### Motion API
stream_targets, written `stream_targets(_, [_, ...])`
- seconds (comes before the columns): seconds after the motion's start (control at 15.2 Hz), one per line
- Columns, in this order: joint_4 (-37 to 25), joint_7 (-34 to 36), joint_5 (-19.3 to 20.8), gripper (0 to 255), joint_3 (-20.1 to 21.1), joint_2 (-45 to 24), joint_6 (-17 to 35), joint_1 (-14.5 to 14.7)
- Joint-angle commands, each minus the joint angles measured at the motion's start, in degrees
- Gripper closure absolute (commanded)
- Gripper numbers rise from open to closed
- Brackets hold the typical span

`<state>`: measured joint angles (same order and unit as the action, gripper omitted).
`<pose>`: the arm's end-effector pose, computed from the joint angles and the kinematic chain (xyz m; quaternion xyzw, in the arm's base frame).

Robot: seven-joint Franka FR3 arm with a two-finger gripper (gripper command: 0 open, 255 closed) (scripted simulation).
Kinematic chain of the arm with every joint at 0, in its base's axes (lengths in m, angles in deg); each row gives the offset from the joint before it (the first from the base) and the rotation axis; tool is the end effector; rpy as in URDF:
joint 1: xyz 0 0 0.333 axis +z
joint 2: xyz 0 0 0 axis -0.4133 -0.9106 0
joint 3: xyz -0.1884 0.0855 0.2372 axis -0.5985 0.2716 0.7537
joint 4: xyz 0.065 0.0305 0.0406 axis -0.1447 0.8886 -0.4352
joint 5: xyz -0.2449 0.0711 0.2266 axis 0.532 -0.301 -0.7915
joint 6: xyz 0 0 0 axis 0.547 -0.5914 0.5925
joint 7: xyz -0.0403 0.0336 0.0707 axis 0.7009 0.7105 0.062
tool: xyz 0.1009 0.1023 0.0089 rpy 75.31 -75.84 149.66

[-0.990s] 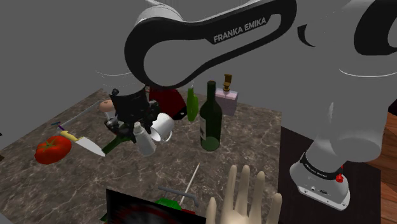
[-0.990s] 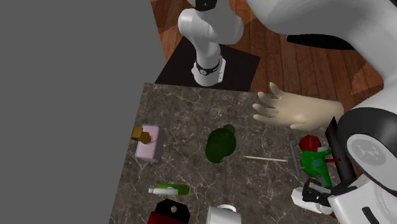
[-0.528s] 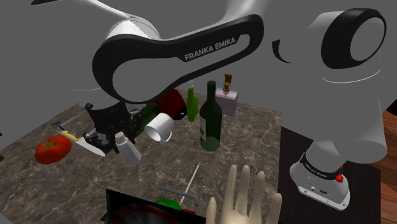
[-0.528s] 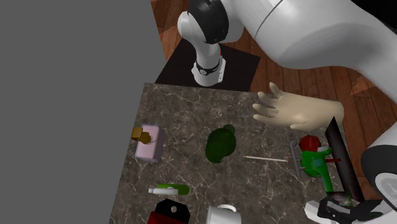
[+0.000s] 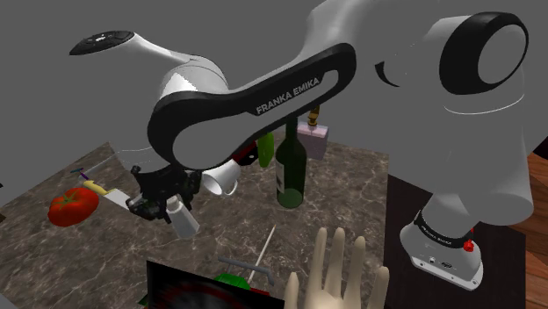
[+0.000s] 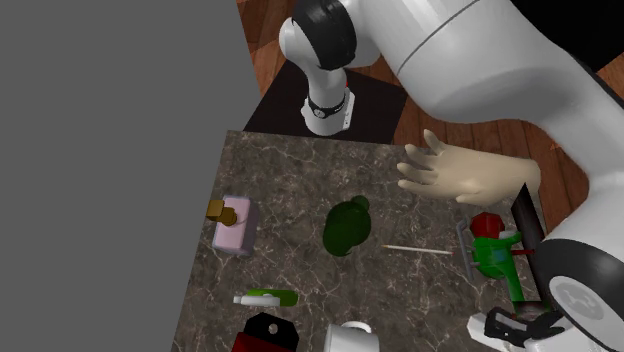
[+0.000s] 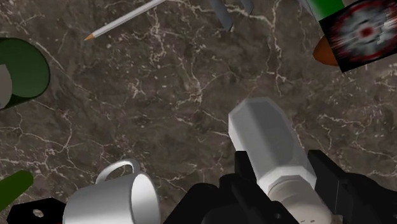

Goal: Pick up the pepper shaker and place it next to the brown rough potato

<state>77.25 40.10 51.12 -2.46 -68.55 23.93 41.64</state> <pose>0.4423 0.4608 0.4462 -0.9980 0.0423 -0.0433 0.0183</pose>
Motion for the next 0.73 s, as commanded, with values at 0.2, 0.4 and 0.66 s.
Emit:
stream_targets(0.2, [3.14,0.57,0.62,255,-0.37,-0.58,3.57,-0.40])
stream_targets(0.4, [4.78,1.00,1.10,255,-0.64,-1.09,5.57,-0.48])
stream_targets(0.66, [6.71,1.61,1.85,255,-1.07,-1.92,8.13,-0.48])
